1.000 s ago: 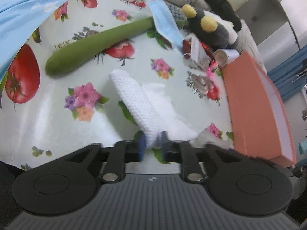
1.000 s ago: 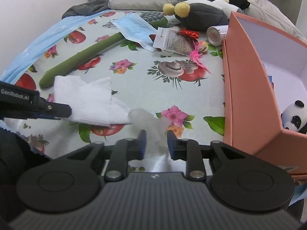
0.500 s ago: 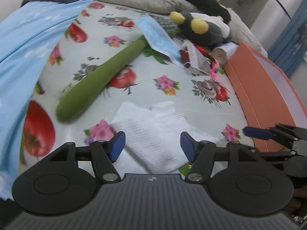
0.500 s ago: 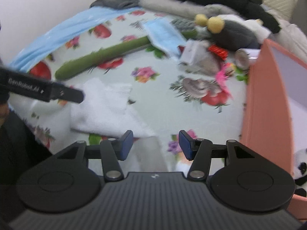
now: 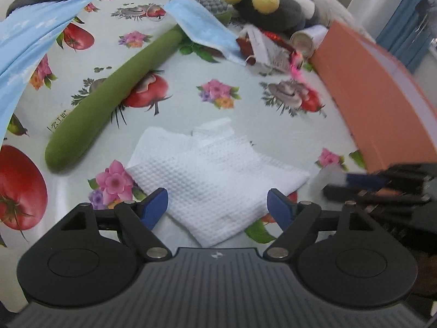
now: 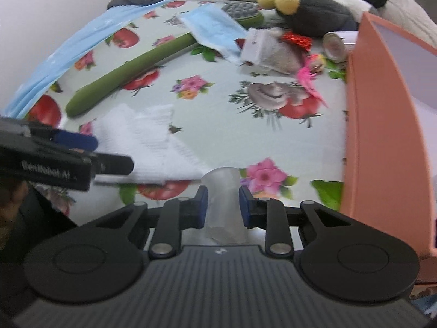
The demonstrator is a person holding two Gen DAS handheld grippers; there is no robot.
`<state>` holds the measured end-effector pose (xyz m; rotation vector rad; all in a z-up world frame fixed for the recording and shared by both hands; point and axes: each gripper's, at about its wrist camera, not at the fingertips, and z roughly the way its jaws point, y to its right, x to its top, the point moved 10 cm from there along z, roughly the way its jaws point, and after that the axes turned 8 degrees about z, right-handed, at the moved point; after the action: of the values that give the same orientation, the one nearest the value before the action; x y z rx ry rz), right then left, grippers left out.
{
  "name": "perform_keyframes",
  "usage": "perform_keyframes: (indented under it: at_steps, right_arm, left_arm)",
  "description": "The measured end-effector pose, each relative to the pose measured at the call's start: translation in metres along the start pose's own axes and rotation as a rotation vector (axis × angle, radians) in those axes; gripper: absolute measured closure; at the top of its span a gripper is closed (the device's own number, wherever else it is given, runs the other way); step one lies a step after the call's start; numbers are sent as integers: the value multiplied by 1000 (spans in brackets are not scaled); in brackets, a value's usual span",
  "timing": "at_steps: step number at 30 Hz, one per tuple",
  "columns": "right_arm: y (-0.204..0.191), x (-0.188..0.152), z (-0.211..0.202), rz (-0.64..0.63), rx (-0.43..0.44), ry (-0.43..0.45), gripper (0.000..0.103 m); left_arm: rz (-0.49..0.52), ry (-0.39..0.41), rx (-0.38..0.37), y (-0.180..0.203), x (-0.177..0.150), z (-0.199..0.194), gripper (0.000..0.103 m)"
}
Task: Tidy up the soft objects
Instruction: 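Grasp the white towel again with the left tool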
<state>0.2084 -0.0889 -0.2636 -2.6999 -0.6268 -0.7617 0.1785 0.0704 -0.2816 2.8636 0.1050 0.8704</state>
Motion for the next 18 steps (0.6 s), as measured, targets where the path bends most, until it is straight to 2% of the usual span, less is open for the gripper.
perform_keyframes:
  at_steps: [9, 12, 18]
  right_arm:
    - [8, -3, 6, 21, -35, -13, 74]
    - [8, -3, 6, 25, -40, -11, 74]
    - [8, -3, 5, 28, -41, -5, 74]
  left_arm:
    - [32, -42, 74, 6, -6, 13, 23]
    - [62, -54, 90, 11, -7, 15, 33]
    - [58, -49, 93, 16, -5, 14, 59]
